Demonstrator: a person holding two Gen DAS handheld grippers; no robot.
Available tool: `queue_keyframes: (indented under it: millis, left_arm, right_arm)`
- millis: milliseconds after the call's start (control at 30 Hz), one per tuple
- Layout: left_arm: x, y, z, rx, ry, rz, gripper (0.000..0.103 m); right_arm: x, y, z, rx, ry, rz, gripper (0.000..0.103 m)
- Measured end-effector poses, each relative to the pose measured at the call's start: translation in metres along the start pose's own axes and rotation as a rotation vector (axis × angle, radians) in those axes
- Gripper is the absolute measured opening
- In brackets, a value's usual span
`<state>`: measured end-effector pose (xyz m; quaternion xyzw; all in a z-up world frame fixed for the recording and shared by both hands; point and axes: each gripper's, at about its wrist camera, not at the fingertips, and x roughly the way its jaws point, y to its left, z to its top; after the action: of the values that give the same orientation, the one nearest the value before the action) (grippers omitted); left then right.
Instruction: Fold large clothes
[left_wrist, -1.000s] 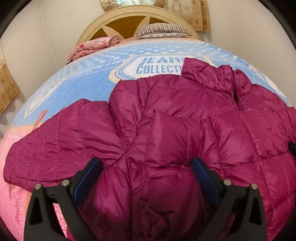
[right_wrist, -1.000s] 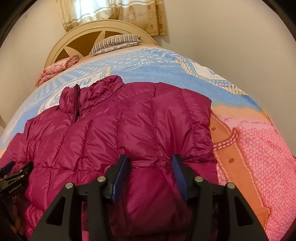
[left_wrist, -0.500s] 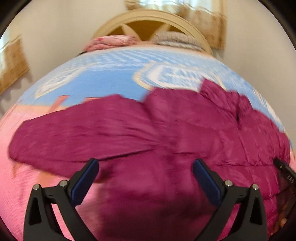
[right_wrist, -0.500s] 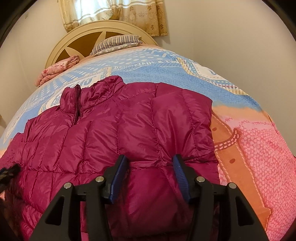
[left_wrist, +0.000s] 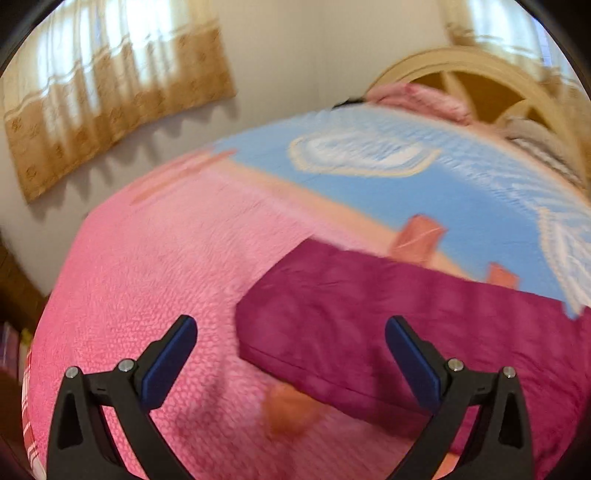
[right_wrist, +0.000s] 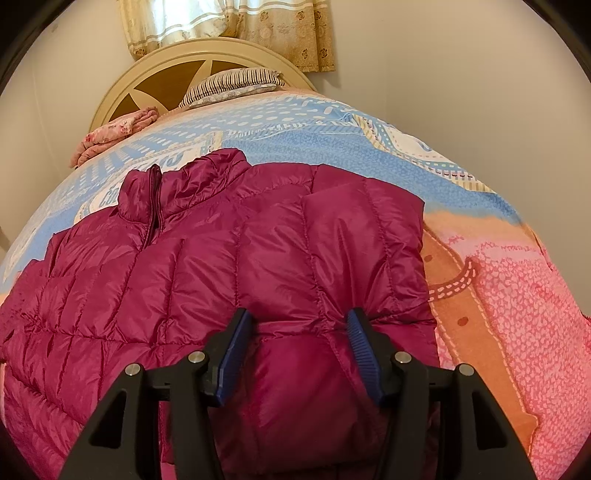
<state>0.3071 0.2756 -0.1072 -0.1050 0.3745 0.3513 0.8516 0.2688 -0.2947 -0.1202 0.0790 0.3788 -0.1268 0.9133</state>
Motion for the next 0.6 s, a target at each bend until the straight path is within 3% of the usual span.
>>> queue_keyframes:
  millis: [100,167,200,367,467,500,600]
  left_arm:
    - [0.022,0.004,-0.001,-0.032,0.061,-0.023,0.103]
    - [0.038,0.001,-0.005,-0.035,0.110,-0.041,0.097]
    - [0.042,-0.001,-0.007,-0.036,0.126,-0.053,0.089]
    - [0.039,-0.005,-0.012,-0.042,0.109,-0.079,0.076]
    - [0.036,0.000,-0.010,-0.049,0.094,-0.104,0.057]
    - [0.035,0.000,-0.010,-0.050,0.090,-0.129,0.042]
    - [0.029,-0.003,-0.009,-0.027,0.078,-0.152,0.028]
  right_arm:
    - [0.000,0.002,0.000,-0.009,0.002,-0.004,0.059]
    - [0.000,0.004,0.000,-0.017,0.004,-0.011,0.060]
    - [0.001,0.004,0.000,-0.020,0.005,-0.012,0.060]
    - [0.000,0.005,0.000,-0.024,0.006,-0.017,0.061]
    - [0.000,0.005,0.000,-0.022,0.005,-0.016,0.061]
    - [0.000,0.005,0.000,-0.022,0.005,-0.016,0.061]
    - [0.001,0.005,0.000,-0.022,0.005,-0.017,0.061]
